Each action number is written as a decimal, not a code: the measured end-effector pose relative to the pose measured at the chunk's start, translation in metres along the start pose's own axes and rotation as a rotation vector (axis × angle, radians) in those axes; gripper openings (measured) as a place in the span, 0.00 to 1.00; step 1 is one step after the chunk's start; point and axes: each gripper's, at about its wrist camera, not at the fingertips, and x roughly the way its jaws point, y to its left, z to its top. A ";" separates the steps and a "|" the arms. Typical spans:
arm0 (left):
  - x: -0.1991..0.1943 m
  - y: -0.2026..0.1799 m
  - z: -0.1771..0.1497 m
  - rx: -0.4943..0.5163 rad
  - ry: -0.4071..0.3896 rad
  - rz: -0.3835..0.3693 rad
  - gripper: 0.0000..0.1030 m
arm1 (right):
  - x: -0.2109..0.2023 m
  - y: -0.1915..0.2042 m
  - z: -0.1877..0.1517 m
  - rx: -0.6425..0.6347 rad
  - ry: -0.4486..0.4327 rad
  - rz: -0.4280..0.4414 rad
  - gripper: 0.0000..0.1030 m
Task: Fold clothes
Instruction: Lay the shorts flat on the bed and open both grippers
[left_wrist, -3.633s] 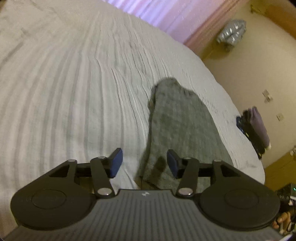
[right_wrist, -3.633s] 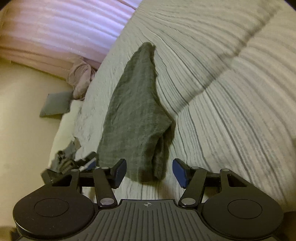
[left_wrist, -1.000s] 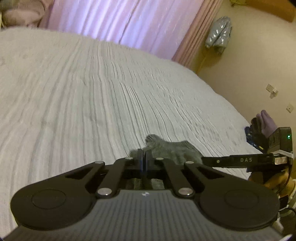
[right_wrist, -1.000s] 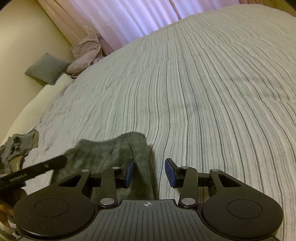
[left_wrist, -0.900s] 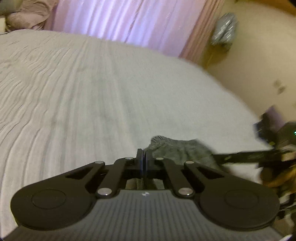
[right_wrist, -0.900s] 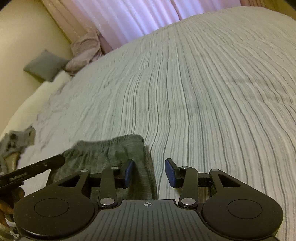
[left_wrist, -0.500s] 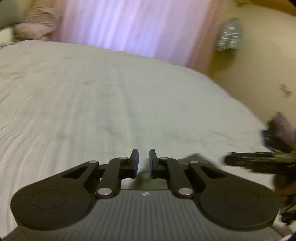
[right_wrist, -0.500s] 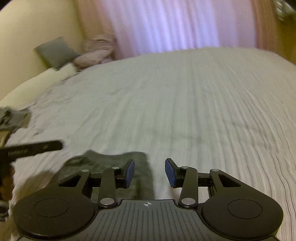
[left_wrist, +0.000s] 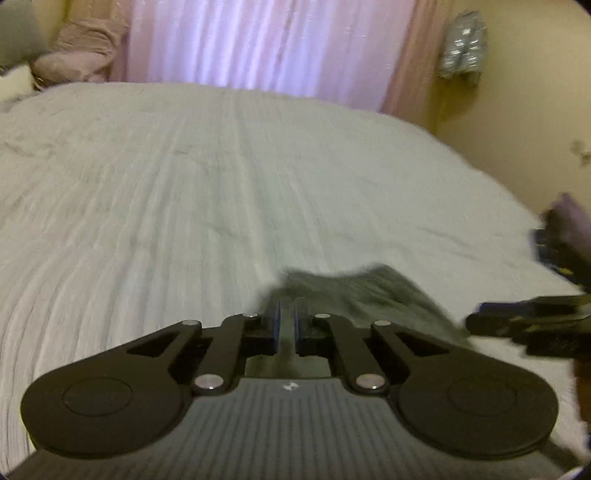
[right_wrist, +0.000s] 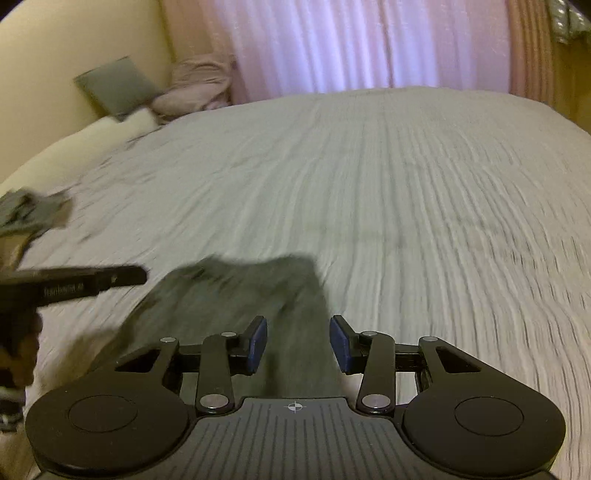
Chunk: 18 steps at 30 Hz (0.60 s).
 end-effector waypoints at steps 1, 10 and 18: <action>-0.010 -0.003 -0.009 0.012 0.024 -0.016 0.04 | -0.009 0.005 -0.011 -0.016 0.006 0.007 0.41; -0.064 -0.016 -0.091 -0.019 0.124 0.121 0.07 | -0.071 0.038 -0.113 -0.095 0.143 -0.145 0.41; -0.134 -0.028 -0.133 -0.119 0.185 0.208 0.08 | -0.162 0.020 -0.167 0.069 0.141 -0.195 0.41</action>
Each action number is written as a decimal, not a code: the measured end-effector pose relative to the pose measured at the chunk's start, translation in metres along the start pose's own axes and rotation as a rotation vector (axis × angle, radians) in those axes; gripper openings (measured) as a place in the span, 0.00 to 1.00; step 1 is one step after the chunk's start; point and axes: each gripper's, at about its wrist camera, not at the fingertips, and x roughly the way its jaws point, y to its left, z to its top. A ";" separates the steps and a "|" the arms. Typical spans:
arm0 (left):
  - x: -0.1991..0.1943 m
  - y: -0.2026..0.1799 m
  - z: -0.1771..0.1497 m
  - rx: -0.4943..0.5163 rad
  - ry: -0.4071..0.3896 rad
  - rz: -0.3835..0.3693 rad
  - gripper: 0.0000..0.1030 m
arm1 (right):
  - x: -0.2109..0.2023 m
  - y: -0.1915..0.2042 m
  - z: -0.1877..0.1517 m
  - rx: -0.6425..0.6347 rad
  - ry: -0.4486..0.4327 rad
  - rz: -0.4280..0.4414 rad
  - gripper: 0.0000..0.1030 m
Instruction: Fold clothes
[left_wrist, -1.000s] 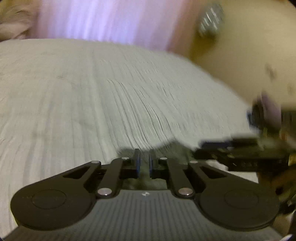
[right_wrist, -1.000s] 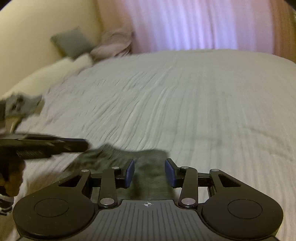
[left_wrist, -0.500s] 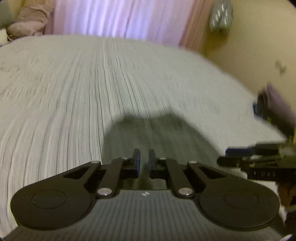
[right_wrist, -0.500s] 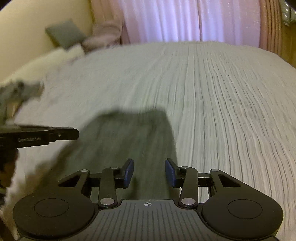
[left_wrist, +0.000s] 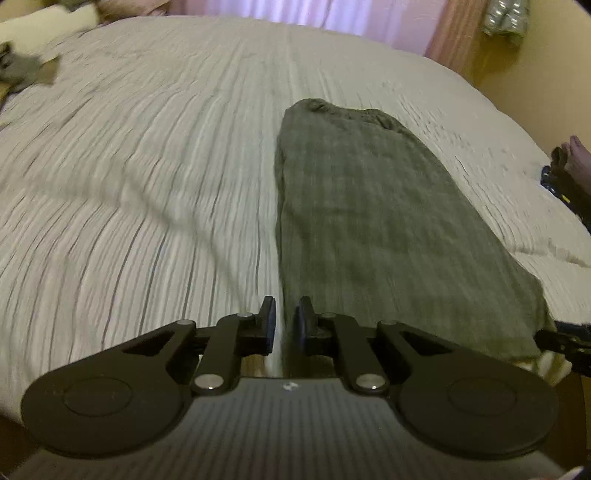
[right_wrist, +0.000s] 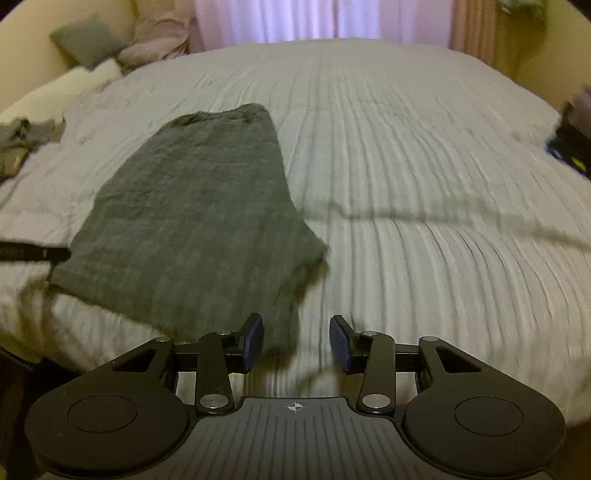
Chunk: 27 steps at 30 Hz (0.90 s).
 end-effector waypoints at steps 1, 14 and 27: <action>-0.008 -0.003 -0.005 -0.002 0.001 0.008 0.09 | -0.008 0.000 -0.003 0.014 -0.006 -0.003 0.41; -0.075 -0.041 -0.045 0.062 -0.039 0.089 0.31 | -0.059 0.017 -0.023 0.060 -0.059 0.034 0.41; -0.097 -0.039 -0.058 0.057 -0.086 0.082 0.34 | -0.076 0.024 -0.037 0.062 -0.079 0.039 0.41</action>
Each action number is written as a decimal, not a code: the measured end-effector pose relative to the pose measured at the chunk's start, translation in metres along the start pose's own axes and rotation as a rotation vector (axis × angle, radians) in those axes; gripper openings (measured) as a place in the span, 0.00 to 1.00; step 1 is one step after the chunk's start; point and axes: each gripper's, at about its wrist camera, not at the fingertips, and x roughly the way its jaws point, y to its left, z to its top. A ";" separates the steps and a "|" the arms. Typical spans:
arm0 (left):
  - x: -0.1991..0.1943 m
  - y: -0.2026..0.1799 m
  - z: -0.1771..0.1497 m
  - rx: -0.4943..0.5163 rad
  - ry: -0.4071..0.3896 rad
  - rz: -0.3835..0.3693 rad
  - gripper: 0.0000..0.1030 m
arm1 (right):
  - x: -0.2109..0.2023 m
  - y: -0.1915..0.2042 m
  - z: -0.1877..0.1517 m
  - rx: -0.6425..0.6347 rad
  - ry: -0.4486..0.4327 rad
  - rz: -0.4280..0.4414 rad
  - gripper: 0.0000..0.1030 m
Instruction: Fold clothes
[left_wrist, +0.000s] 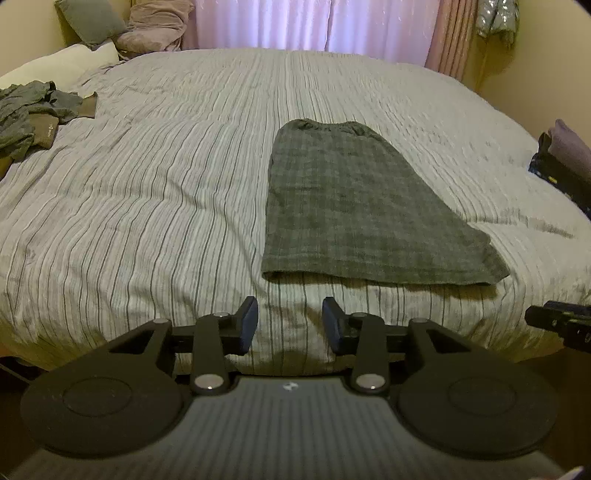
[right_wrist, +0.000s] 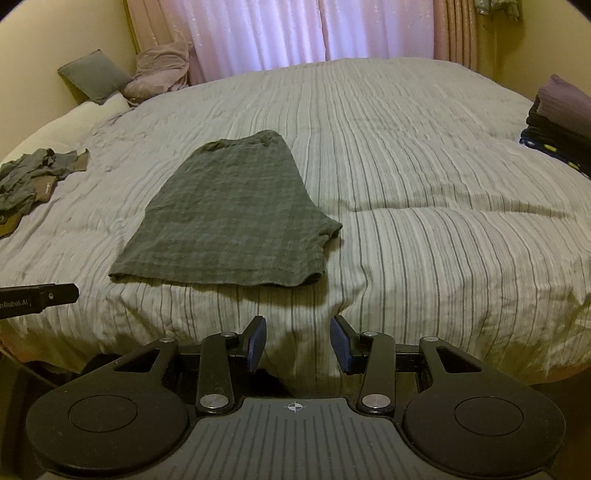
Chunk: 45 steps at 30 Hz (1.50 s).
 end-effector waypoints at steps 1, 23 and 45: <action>0.000 0.002 0.000 -0.006 -0.005 -0.011 0.34 | 0.000 0.000 0.000 -0.001 0.000 0.001 0.41; 0.044 0.067 0.005 -0.234 0.014 -0.210 0.34 | 0.033 -0.074 0.009 0.374 0.018 0.135 0.41; 0.070 0.077 0.014 -0.297 0.037 -0.252 0.34 | 0.061 -0.112 0.035 0.792 -0.029 0.496 0.04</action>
